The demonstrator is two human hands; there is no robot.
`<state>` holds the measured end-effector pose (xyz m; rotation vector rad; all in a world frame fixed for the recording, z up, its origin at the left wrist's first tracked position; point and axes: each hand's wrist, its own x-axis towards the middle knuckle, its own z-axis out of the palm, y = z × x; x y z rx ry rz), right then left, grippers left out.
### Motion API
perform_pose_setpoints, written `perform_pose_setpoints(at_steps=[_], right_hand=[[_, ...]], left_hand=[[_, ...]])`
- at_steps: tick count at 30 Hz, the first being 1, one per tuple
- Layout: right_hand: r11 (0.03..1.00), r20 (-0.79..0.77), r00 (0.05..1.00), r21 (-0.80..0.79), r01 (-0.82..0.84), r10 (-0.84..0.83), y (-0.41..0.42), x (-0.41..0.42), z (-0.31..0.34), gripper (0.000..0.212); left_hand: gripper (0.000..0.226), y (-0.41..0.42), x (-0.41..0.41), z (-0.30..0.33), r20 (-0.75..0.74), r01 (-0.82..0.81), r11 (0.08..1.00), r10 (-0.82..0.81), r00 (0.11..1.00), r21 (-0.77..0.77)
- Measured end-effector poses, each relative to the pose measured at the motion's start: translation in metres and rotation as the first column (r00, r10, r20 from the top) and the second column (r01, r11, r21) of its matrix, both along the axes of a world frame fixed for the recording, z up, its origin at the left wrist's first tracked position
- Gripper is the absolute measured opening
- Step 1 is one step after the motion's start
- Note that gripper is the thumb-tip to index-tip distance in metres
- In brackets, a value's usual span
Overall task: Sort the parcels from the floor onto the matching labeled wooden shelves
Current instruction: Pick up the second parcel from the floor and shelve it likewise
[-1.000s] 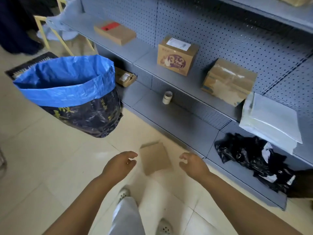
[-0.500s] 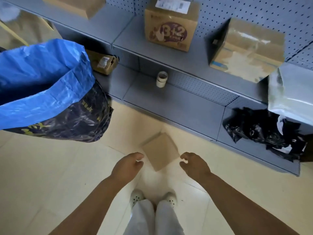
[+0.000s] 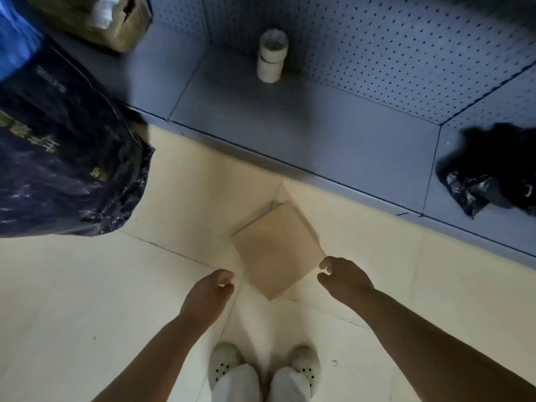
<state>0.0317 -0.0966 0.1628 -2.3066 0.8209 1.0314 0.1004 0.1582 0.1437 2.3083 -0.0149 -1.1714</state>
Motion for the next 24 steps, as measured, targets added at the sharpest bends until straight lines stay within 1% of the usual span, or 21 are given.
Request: perform_pose_setpoints(at_steps=[5,8,11,14,17,18,20,21,22,24], right_hand=[[0.999,-0.006,0.999,-0.008,0.033,-0.033,-0.013,0.02,-0.105,0.038],[0.998,0.002,1.0,-0.053,0.03,-0.03,-0.019,0.031,-0.157,0.048],[0.995,-0.002,0.999,-0.089,0.048,-0.048,-0.024,0.041,-0.198,0.061],[0.993,0.006,0.996,-0.075,0.086,-0.086,-0.031,0.048,-0.229,0.069],[0.985,0.014,0.985,0.014,0.174,-0.174,-0.037,0.055,-0.249,0.077],[0.972,0.021,0.974,0.067,0.226,-0.228,-0.038,0.056,-0.254,0.08],[0.921,0.036,0.934,0.182,0.343,-0.355,-0.039,0.058,-0.262,0.085],[0.888,0.031,0.909,0.231,0.398,-0.416,-0.039,0.059,-0.265,0.086],[0.855,0.023,0.885,0.271,0.443,-0.465,-0.038,0.06,-0.267,0.085],[0.817,0.008,0.858,0.308,0.487,-0.514,-0.035,0.061,-0.268,0.083]], left_hand=[[0.029,-0.012,0.007,-0.109,-0.009,-0.096,0.995,0.097,0.995,0.033],[0.036,-0.023,0.009,-0.158,-0.056,-0.105,0.993,0.108,0.993,0.056],[0.049,-0.033,0.01,-0.199,-0.092,-0.137,0.987,0.144,0.985,0.079],[0.066,-0.043,0.012,-0.229,-0.115,-0.251,0.964,0.26,0.959,0.082],[0.064,-0.052,0.017,-0.245,-0.177,-0.44,0.898,0.437,0.882,0.024],[0.058,-0.054,0.019,-0.247,-0.21,-0.483,0.875,0.474,0.855,0.007],[0.039,-0.055,0.023,-0.251,-0.271,-0.531,0.847,0.509,0.817,-0.013],[0.035,-0.055,0.026,-0.253,-0.299,-0.551,0.834,0.52,0.8,-0.025],[0.036,-0.054,0.027,-0.252,-0.333,-0.571,0.82,0.529,0.781,-0.036],[0.049,-0.053,0.03,-0.25,-0.392,-0.612,0.789,0.546,0.74,-0.057]])
